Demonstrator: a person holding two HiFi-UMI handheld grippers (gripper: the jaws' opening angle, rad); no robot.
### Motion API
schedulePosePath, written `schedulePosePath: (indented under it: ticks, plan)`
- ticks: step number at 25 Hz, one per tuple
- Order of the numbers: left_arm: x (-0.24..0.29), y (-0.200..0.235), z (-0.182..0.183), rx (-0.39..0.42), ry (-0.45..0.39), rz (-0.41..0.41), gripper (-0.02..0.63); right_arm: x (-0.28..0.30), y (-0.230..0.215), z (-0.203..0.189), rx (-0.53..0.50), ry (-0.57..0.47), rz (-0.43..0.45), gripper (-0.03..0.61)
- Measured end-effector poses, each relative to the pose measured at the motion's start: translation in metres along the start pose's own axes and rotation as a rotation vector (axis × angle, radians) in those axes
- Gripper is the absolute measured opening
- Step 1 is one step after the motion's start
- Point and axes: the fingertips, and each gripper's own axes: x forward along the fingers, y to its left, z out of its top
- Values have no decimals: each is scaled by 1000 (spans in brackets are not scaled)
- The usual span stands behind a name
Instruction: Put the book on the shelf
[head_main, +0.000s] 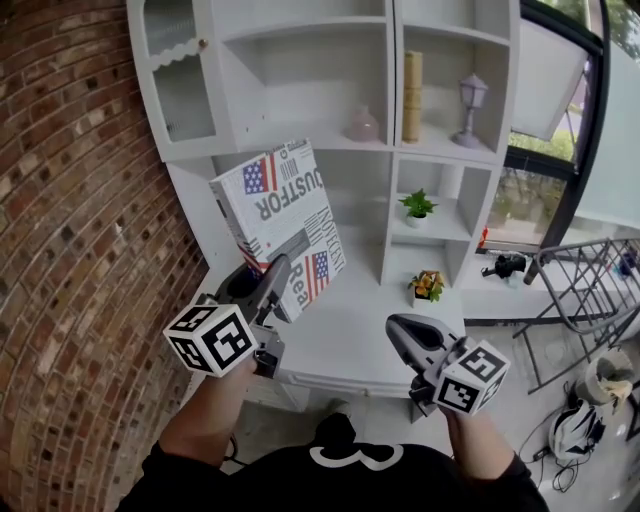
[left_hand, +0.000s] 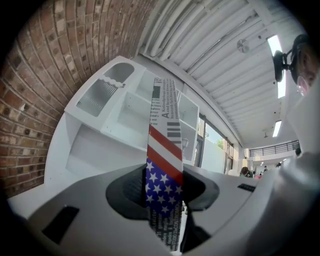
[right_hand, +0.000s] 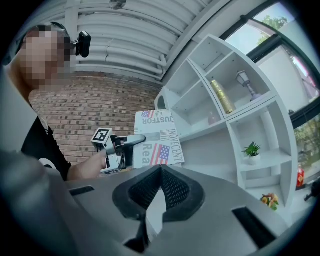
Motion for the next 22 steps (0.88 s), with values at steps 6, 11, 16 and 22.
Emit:
schedulePosePath:
  ticks: [6,11,16,22]
  plan:
    - [30,11,27,27,-42,21,152,15,-12,7,-23,7,5,9]
    - [64,22,46,47,-56,18,152,32,-33,18,-44,17,7,9]
    - [98,37,66,76,-90,21,152,54,-61,28,-60,17,4,9]
    - [136,57,86,99,-110,34,152,77,-94,34,-60,6,-7,9]
